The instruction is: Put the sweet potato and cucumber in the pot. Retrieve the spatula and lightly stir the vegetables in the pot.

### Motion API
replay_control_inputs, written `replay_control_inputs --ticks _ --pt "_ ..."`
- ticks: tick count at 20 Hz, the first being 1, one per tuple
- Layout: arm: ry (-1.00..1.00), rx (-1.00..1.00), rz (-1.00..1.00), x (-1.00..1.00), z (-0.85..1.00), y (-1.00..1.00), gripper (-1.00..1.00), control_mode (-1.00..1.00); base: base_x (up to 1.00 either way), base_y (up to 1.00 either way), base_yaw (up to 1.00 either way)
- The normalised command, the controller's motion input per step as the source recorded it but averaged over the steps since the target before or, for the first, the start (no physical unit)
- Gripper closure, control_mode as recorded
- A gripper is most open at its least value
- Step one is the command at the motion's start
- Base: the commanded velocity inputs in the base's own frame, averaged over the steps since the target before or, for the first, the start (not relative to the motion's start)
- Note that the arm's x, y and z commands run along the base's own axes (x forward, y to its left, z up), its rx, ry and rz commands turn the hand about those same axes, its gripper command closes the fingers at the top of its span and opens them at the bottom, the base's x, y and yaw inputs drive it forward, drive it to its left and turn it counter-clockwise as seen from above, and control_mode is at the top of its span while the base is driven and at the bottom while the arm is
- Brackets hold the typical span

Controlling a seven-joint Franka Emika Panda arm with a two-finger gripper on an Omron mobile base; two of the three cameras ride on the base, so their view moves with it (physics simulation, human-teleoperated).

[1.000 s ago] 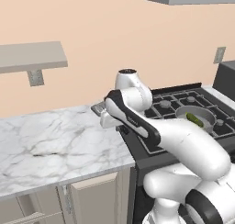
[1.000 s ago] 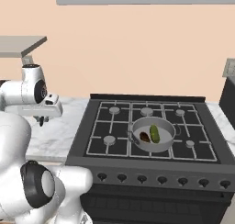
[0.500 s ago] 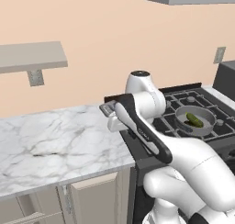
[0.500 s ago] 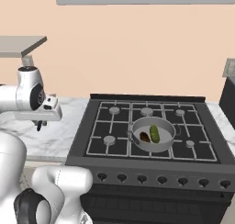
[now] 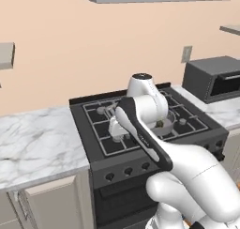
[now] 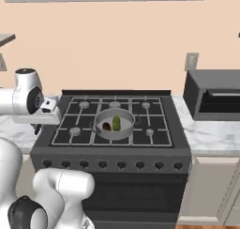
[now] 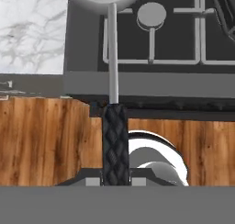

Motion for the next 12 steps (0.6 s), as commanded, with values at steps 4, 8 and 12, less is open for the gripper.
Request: replay_control_inputs --ticks 4,8,12 --pt "0.00 0.00 0.00 0.00 0.00 0.00 1.00 1.00 0.04 -0.97 0.01" --pt "0.00 0.00 0.00 0.00 0.00 0.00 1.00 1.00 0.33 -0.66 0.13" --pt "0.00 0.00 0.00 0.00 0.00 0.00 1.00 1.00 0.70 -0.14 0.03"
